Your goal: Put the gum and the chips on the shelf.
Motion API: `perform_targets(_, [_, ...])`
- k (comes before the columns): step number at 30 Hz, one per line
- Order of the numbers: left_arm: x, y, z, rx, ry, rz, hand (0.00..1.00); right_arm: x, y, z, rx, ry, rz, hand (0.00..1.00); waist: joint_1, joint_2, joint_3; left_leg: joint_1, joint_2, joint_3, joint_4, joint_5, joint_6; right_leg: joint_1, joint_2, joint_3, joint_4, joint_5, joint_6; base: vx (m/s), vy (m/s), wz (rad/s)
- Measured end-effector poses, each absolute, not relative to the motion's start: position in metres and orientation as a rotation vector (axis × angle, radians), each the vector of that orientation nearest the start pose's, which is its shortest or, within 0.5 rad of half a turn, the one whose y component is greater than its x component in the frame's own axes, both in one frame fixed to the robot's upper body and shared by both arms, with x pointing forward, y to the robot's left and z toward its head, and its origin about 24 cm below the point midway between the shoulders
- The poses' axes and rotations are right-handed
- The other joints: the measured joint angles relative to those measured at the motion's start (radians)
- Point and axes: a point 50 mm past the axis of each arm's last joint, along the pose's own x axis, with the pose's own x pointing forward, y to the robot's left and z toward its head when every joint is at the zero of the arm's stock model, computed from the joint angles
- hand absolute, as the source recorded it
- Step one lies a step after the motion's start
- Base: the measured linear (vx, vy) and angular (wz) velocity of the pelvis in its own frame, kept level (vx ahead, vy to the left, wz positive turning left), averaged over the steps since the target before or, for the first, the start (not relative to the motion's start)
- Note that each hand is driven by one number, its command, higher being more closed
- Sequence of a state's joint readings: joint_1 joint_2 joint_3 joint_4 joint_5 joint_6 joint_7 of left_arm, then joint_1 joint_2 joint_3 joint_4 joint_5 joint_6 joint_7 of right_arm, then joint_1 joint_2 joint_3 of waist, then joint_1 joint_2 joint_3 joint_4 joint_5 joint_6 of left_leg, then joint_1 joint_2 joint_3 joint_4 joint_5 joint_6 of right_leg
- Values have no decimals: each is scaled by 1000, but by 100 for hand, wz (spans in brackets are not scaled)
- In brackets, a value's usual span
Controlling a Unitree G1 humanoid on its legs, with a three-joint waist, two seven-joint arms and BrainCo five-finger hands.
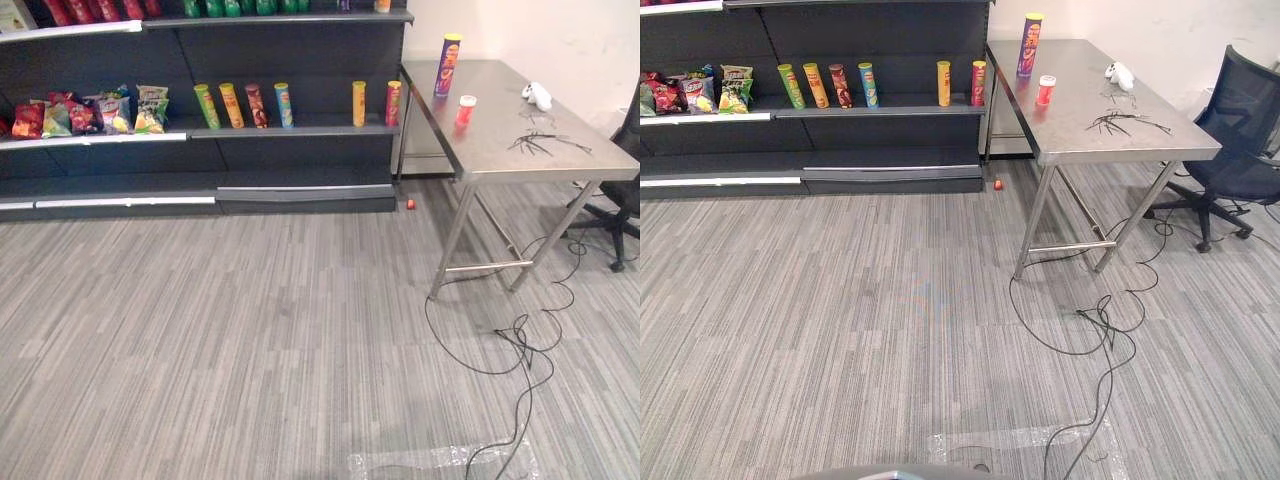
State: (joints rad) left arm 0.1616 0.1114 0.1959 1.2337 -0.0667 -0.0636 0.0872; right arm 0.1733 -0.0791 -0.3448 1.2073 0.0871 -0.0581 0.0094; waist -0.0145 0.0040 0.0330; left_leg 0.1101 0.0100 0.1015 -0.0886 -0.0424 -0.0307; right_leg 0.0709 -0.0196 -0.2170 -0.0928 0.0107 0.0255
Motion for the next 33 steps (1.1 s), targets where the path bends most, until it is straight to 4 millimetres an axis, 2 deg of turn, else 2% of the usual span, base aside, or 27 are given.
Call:
perform_targets(3, [22,218,-173,-20,1305,404,0,24,-215,-173,205,1257,-458,0,-4,-1,4,3,0,2,0,-4,-6,5,0,0,-8,-1,2,0,0,0])
perform_targets(24, [22,218,-173,-8,1305,409,0,25,-215,-173,208,1246,-457,0,-7,-4,7,12,18,25,-3,-10,-4,6,16,0,-12,-5,8,-24,-8,-2])
perform_targets(33, [32,218,-171,89,1266,386,0,28,-213,-173,195,1241,-456,0,-7,-14,12,14,16,19,-4,-11,-4,14,14,-8,-12,-2,3,8,4,1])
